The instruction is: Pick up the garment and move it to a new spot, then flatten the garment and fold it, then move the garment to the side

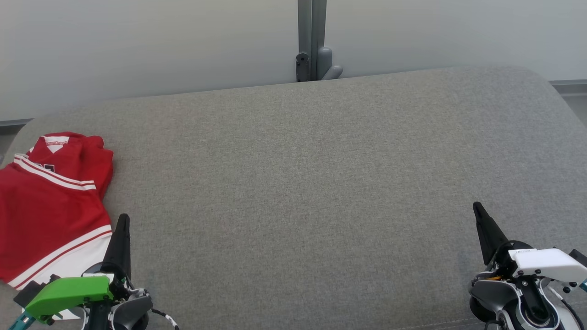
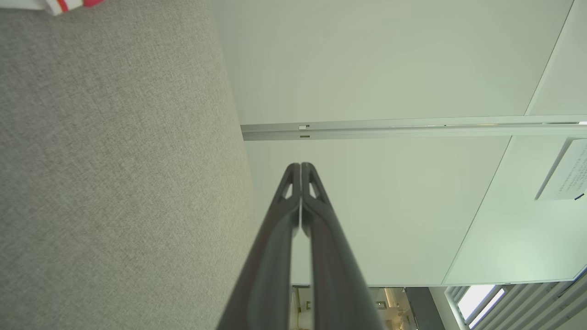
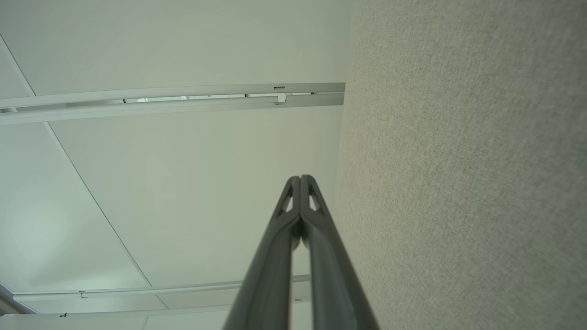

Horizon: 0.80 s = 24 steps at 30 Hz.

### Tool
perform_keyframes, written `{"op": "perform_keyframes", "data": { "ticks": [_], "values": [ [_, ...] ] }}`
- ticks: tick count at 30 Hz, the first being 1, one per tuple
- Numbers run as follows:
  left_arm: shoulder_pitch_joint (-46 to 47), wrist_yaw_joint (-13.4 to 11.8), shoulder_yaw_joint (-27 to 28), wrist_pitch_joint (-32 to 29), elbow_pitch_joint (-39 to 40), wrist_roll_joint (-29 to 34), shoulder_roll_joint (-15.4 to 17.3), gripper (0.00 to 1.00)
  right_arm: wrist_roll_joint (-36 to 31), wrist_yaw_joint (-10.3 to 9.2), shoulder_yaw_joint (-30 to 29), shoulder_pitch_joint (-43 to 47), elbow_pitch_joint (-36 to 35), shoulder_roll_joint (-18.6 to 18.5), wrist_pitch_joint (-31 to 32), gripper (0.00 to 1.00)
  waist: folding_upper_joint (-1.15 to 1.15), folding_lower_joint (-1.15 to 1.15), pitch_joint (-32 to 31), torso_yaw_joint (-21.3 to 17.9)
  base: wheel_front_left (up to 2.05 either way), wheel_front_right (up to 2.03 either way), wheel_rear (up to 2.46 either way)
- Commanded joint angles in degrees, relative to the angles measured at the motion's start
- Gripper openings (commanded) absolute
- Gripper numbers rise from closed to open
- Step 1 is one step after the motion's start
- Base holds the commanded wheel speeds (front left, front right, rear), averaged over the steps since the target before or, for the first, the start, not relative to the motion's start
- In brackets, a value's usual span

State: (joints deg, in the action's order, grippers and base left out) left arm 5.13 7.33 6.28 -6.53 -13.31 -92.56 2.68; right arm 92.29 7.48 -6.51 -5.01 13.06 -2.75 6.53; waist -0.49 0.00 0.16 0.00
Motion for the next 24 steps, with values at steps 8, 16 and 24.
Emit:
{"op": "perform_keyframes", "data": {
  "ticks": [8,16,24],
  "values": [
    [0.77,0.34,0.15,-0.21,0.17,0.08,0.42,0.00,0.47,0.02,-0.09,-0.39,-0.21,-0.27,0.06,0.00,0.49,0.00,0.00,0.00,0.00,0.00,0.00],
    [0.77,0.34,0.15,-0.21,0.17,0.08,0.42,0.00,0.47,0.02,-0.09,-0.39,-0.21,-0.27,0.06,0.00,0.49,0.00,0.00,0.00,0.00,0.00,0.00],
    [0.77,0.34,0.15,-0.21,0.17,0.08,0.42,0.00,0.47,0.02,-0.09,-0.39,-0.21,-0.27,0.06,0.00,0.49,0.00,0.00,0.00,0.00,0.00,0.00]
  ]
}}
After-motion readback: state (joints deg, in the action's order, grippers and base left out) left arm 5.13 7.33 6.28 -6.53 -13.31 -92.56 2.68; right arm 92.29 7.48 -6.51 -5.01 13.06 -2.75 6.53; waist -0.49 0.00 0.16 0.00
